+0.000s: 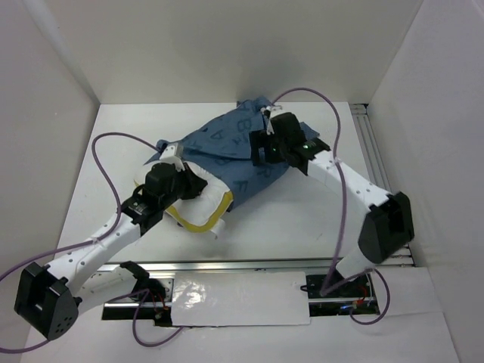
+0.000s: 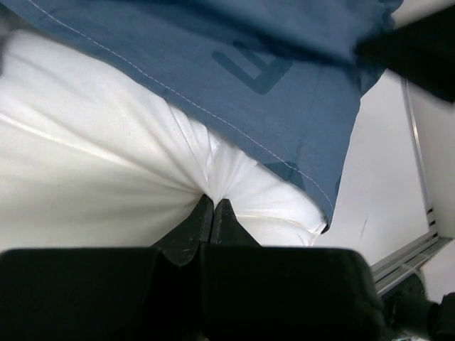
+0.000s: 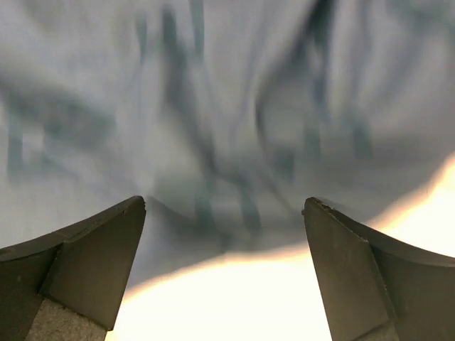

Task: Put the pillow into the pillowcase

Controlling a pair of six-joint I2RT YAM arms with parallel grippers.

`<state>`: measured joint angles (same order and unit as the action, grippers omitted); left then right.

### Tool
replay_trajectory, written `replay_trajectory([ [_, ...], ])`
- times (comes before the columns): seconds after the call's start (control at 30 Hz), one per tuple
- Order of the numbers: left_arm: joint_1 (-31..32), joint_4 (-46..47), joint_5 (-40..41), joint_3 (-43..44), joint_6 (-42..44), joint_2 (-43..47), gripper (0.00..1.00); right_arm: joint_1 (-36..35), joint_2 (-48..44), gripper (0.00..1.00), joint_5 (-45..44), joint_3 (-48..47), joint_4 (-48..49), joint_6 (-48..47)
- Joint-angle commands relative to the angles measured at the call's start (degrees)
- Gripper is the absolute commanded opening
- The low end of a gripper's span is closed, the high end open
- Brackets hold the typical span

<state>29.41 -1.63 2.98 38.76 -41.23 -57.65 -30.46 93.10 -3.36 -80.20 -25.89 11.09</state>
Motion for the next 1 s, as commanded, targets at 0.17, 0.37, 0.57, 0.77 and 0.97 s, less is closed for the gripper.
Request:
replay_trajectory([
  [0.17, -0.2, 5.9, 8.3, 16.6, -0.7, -3.2, 0.00, -0.8, -29.0, 1.00, -1.8, 20.6, 7.4, 2.4],
  [0.37, -0.8, 5.8, 8.4, 20.0, 1.2, -5.8, 0.00, -1.8, -30.3, 1.00, 9.0, 24.8, 8.7, 0.4],
  [0.57, -0.8, 5.2, 8.4, 22.5, -0.8, -7.8, 0.00, -9.1, -22.4, 1.00, 13.4, 29.6, 28.7, 5.0],
  [0.77, -0.8, 4.1, 8.4, 24.4, -1.9, -8.9, 0.00, -17.7, -16.6, 1.00, 2.3, 34.0, 44.7, 9.7],
  [0.97, -0.8, 3.0, 7.8, 25.0, -3.1, -9.4, 0.00, -20.7, -10.8, 0.90, -21.6, 36.7, 56.6, 16.0],
])
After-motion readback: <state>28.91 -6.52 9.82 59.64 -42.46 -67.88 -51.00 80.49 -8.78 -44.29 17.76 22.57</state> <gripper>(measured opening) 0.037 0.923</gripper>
